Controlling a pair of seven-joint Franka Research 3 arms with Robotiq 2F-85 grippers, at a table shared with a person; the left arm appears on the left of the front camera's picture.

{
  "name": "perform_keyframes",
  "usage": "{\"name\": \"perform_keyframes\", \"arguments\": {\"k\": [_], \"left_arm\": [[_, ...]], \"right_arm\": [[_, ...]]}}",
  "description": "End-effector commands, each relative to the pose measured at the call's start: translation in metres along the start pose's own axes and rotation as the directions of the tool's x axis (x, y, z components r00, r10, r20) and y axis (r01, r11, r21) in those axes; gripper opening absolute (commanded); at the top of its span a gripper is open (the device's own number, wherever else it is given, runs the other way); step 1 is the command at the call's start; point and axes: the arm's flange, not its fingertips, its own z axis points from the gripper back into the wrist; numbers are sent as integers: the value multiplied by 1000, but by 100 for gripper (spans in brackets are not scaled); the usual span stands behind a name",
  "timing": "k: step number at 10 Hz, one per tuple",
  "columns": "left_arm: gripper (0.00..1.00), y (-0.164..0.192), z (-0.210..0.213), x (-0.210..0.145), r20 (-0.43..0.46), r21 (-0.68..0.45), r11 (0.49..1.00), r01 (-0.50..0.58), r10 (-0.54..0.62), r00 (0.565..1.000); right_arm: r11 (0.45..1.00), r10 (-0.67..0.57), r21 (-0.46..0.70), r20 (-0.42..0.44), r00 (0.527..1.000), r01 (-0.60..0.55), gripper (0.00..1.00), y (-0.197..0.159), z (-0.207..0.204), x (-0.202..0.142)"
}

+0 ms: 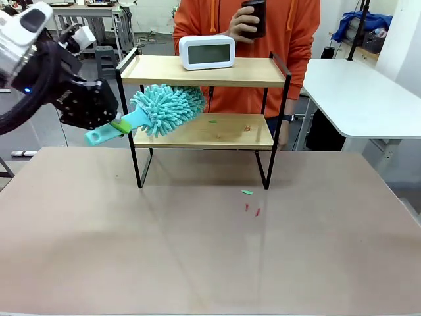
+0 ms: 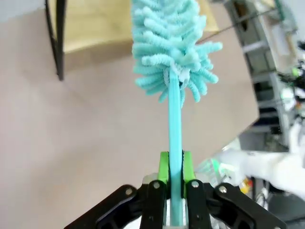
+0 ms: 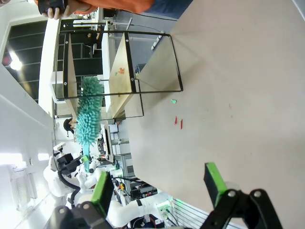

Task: Clean the shelf.
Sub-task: Clean the remaining tier of the Shelf with the Duster once objects are removed.

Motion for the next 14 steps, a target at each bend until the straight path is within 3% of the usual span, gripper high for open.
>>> {"name": "perform_keyframes", "arguments": {"k": [1, 2, 5, 10, 14], "left_arm": [[12, -4, -23, 15, 39, 58, 997, -52, 50, 998], [0, 0, -33, 25, 75, 97, 991, -88, 81, 994], [0, 6, -57, 37, 107, 155, 985, -69, 52, 993], [0, -4, -101, 27, -15, 185, 983, 10, -7, 1000], [0, -34, -121, 19, -84, 151, 985, 88, -76, 994]], "right_arm": [[1000, 18, 24, 13, 1000, -18, 100, 1, -1, 1], [1000, 18, 24, 13, 1000, -18, 100, 1, -1, 1], [1000, 18, 24, 13, 1000, -18, 100, 1, -1, 1], [1000, 18, 24, 13, 1000, -18, 100, 1, -1, 1], [1000, 18, 24, 13, 1000, -18, 100, 1, -1, 1]]}}
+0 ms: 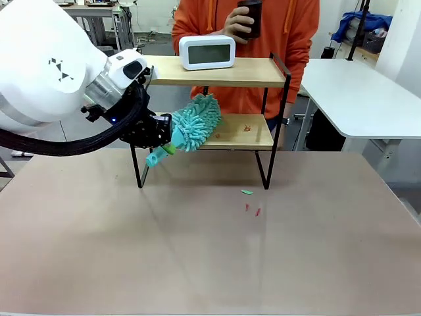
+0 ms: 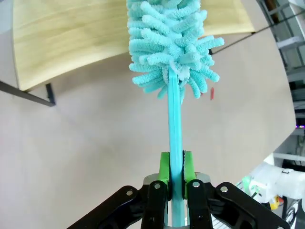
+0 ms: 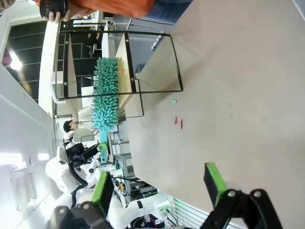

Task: Clean the shelf.
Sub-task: Clean the remaining tier of the Shelf with the Duster once objects are removed.

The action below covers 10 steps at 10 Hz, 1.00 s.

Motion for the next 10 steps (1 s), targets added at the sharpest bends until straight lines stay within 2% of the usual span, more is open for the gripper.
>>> {"name": "perform_keyframes", "arguments": {"k": [1, 5, 7, 9, 10], "left_arm": [[0, -14, -7, -1, -48, -6, 999, 36, -36, 998], [0, -35, -9, -14, -176, -129, 985, 114, -136, 975], [0, -36, 5, -25, -282, -256, 952, 170, -241, 929], [0, -21, 28, -37, -364, -235, 940, 246, -320, 875], [0, -7, 44, -45, -383, -215, 941, 263, -329, 863]], "right_arm": [[1000, 18, 24, 13, 1000, -18, 100, 1, -1, 1], [1000, 18, 24, 13, 1000, -18, 100, 1, -1, 1], [1000, 18, 24, 13, 1000, -18, 100, 1, -1, 1], [1000, 18, 24, 13, 1000, -18, 100, 1, -1, 1], [1000, 18, 24, 13, 1000, -18, 100, 1, -1, 1]]}}
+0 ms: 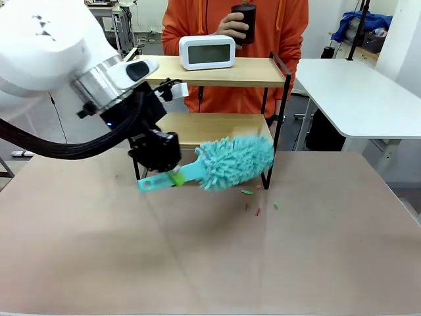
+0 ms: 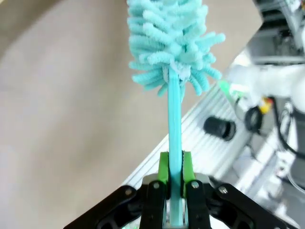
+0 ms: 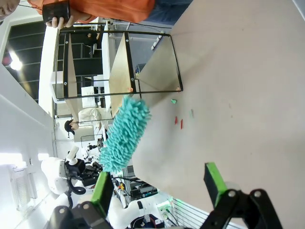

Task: Clean the shelf.
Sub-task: Clean the remaining tier of the Shelf with the Duster once objects are removed.

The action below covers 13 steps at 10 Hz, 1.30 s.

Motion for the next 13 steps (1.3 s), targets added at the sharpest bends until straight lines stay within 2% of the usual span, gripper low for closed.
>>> {"name": "perform_keyframes", "arguments": {"k": [1, 3, 9, 10, 13], "left_arm": [[0, 18, 34, -40, -36, 51, 998, 42, -40, 999], [0, 24, 49, -64, -9, 28, 998, 47, -47, 999], [0, 29, 70, -67, 42, -55, 997, 54, -52, 998], [0, 32, 89, -73, 12, -157, 984, 90, -89, 996], [0, 70, 186, -133, 45, -408, 887, 215, -215, 975]], "right_arm": [[1000, 18, 24, 13, 1000, -18, 100, 1, -1, 1], [1000, 18, 24, 13, 1000, -18, 100, 1, -1, 1], [1000, 18, 24, 13, 1000, -18, 100, 1, -1, 1], [1000, 18, 24, 13, 1000, -18, 100, 1, -1, 1], [1000, 18, 24, 13, 1000, -18, 100, 1, -1, 1]]}}
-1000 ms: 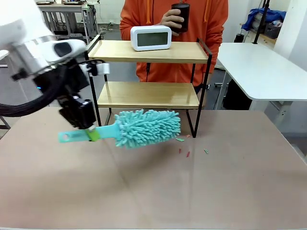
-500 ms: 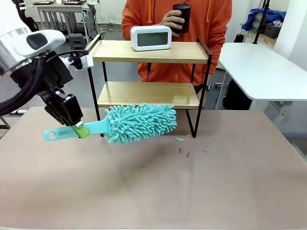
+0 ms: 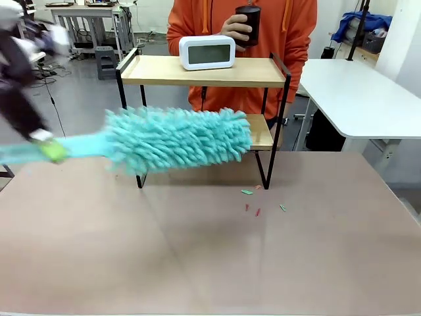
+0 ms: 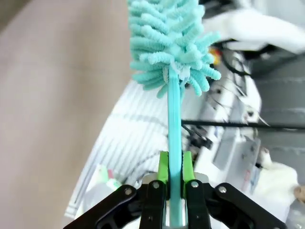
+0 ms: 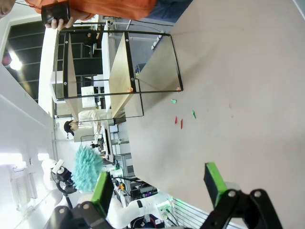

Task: Clean the shelf.
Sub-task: Clean the remaining tier of the Shelf with the Duster once objects are removed.

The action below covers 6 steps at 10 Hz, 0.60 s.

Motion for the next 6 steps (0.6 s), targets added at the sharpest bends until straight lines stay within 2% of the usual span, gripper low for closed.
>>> {"name": "perform_keyframes", "arguments": {"k": [1, 3, 6], "left_arm": [[0, 11, 55, -30, 32, -158, 986, 44, -40, 999], [0, 27, 89, -69, 175, -219, 973, 69, -31, 984], [0, 68, 138, -139, 261, -284, 953, 108, -32, 965]], "right_arm": [[1000, 18, 23, 13, 1000, -18, 100, 1, -1, 1], [1000, 18, 23, 13, 1000, -18, 100, 1, -1, 1], [1000, 18, 23, 13, 1000, -18, 100, 1, -1, 1]]}}
